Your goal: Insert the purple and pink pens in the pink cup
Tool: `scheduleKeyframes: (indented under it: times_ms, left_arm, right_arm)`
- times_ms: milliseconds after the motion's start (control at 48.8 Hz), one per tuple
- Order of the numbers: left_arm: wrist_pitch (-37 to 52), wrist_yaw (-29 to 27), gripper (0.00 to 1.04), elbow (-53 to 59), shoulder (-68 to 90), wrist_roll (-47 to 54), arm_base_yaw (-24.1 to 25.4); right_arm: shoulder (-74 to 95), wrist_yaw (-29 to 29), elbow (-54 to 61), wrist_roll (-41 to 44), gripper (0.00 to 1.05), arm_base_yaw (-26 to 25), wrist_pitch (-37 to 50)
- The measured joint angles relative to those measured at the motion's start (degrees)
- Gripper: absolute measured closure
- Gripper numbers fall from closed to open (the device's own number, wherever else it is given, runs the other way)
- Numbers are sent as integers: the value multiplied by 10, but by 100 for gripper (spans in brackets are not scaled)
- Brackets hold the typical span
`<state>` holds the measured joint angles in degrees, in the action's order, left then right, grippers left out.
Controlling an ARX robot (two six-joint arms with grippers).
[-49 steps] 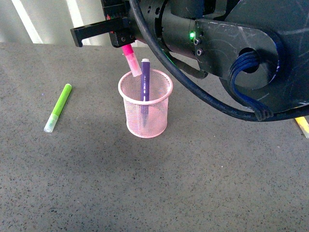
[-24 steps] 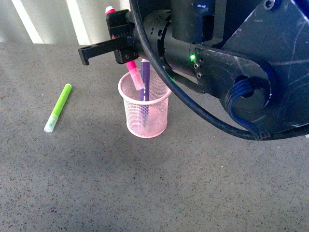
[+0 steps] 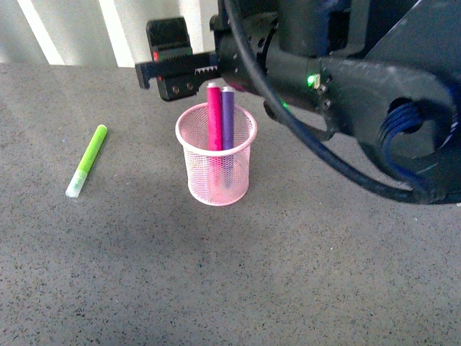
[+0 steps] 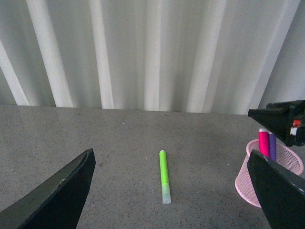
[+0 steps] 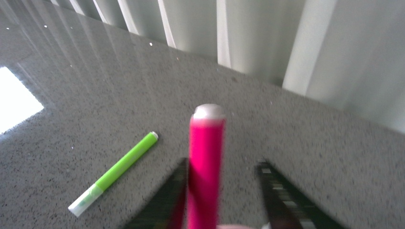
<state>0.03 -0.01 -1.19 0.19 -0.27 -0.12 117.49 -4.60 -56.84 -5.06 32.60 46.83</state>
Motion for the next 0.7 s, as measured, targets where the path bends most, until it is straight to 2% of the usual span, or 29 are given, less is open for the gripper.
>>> scheduleKeyframes:
  times_ms: [185, 349, 554, 697]
  left_arm:
    - [0, 0, 7, 0, 0, 0, 0]
    - [0, 0, 7, 0, 0, 0, 0]
    - [0, 0, 7, 0, 0, 0, 0]
    - [0, 1, 7, 0, 0, 0, 0]
  right_arm:
    - [-64, 16, 12, -9, 5, -16, -25]
    - [-204, 55, 66, -33, 7, -67, -132]
    - [-531, 115, 208, -42, 7, -207, -411]
    - [-576, 112, 214, -39, 7, -215, -418]
